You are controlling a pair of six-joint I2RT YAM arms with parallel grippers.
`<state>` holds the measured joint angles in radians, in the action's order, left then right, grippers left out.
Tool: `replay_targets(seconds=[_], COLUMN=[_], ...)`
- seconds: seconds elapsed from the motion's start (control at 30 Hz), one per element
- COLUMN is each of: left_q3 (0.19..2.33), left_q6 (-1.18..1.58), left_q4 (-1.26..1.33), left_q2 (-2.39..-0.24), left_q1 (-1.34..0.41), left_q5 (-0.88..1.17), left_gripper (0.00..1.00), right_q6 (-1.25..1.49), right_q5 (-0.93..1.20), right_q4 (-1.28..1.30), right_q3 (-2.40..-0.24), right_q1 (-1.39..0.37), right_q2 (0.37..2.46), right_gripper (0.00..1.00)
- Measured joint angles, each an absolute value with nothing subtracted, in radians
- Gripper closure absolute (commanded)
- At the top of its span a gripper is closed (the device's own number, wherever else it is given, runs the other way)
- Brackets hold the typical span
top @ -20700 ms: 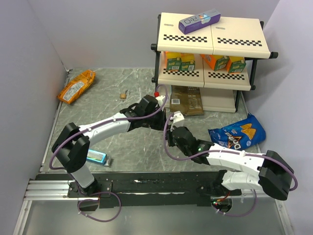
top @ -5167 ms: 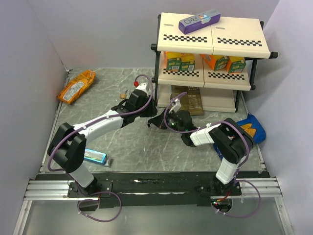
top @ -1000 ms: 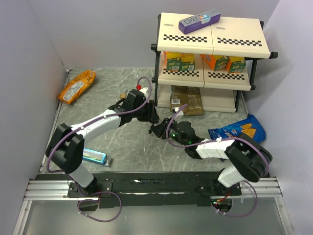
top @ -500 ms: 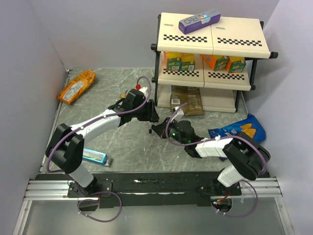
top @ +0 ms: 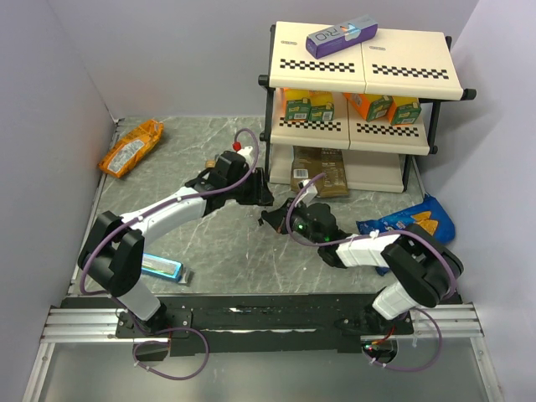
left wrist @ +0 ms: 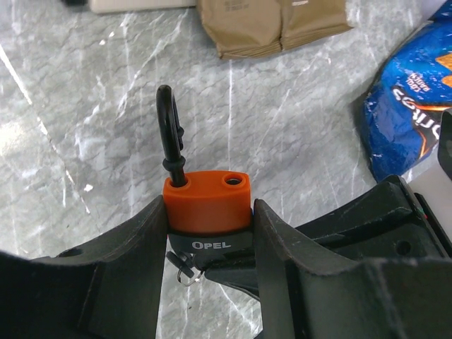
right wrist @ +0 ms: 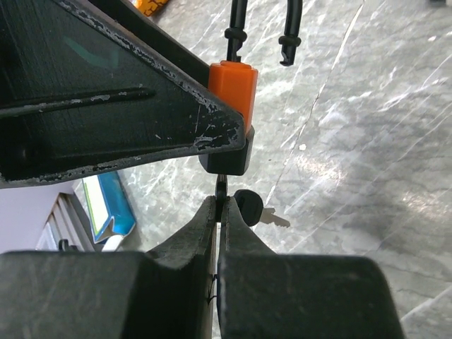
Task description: Unlock with the key
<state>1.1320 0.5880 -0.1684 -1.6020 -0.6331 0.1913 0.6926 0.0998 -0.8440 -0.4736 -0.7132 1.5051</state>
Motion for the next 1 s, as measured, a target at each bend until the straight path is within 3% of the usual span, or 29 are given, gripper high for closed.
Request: replay_targets(seconds=[0.53, 1.0], left_q3=[1.12, 1.13], left_q6=[0.558, 0.553], left_q4=[-0.021, 0.013], left_q2=[-1.608, -1.634], left_q1=[-0.628, -0.664], left_q5=[0.328, 0.316], left_gripper=[0.99, 0.99], right_q6=[0.607, 0.568], right_q5=[0.169, 0.164], right_q4=[-0.793, -0.717], right_q3=[-0.45, -0.45], right_q1=[-0.635, -0.604], right_q2=[1.388, 1.335], right_gripper=[1.0, 1.0])
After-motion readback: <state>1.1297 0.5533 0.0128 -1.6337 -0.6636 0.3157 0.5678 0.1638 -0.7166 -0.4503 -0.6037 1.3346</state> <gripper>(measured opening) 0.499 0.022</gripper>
